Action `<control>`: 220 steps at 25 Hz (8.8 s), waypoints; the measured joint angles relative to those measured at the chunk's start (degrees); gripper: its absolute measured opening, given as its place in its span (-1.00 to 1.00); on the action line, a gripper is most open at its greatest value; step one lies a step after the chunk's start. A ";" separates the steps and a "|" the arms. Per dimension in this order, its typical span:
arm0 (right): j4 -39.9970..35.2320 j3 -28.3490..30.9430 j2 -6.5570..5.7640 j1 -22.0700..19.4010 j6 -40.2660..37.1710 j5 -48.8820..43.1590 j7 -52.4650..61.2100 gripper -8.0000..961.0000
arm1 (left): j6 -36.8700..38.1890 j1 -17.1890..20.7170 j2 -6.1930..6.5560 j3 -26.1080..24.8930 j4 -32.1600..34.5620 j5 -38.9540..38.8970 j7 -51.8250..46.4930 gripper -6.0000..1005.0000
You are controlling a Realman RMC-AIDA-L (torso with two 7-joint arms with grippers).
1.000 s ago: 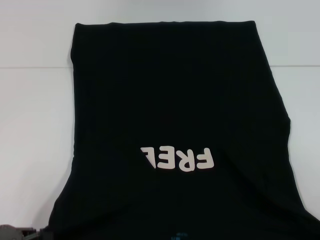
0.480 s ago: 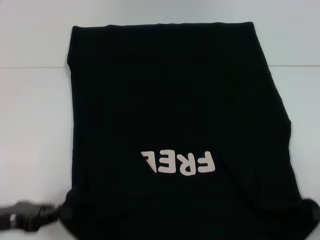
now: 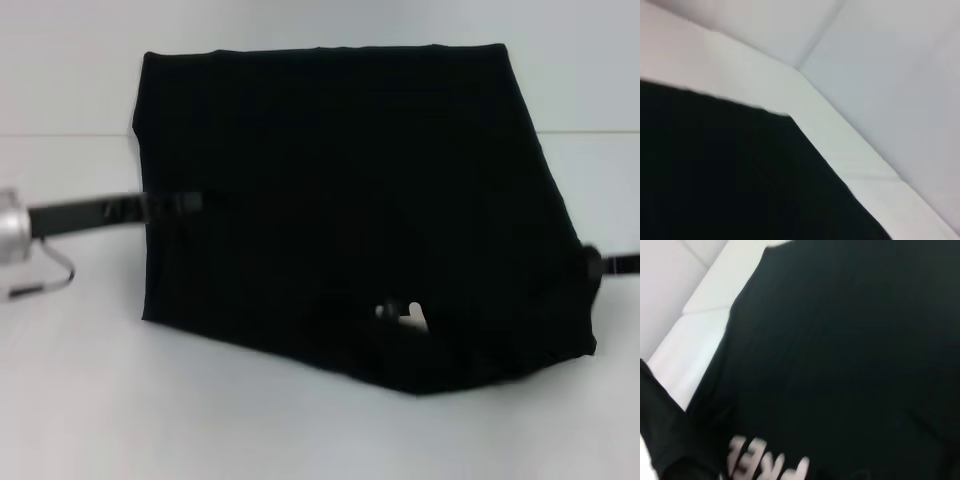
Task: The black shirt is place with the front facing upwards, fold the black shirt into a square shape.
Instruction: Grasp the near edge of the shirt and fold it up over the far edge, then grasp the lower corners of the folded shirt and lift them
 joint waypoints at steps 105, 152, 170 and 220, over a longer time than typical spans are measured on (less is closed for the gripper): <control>3.80 -8.04 1.16 -1.76 13.24 21.44 -3.50 0.62 | -30.05 9.53 -5.17 31.31 5.49 -14.44 12.87 0.17; 3.88 -8.67 -0.35 0.01 15.30 6.93 3.05 0.60 | -26.21 8.55 -3.71 33.05 5.36 -9.80 8.99 -0.84; 9.82 -9.67 1.44 3.11 24.63 -0.83 5.15 0.58 | -24.14 8.08 -3.62 32.65 6.08 -9.87 8.61 -0.98; -6.84 -2.87 6.04 -16.21 2.45 12.56 -7.03 -0.98 | 1.60 14.70 -1.65 21.96 9.72 -10.47 0.97 -0.98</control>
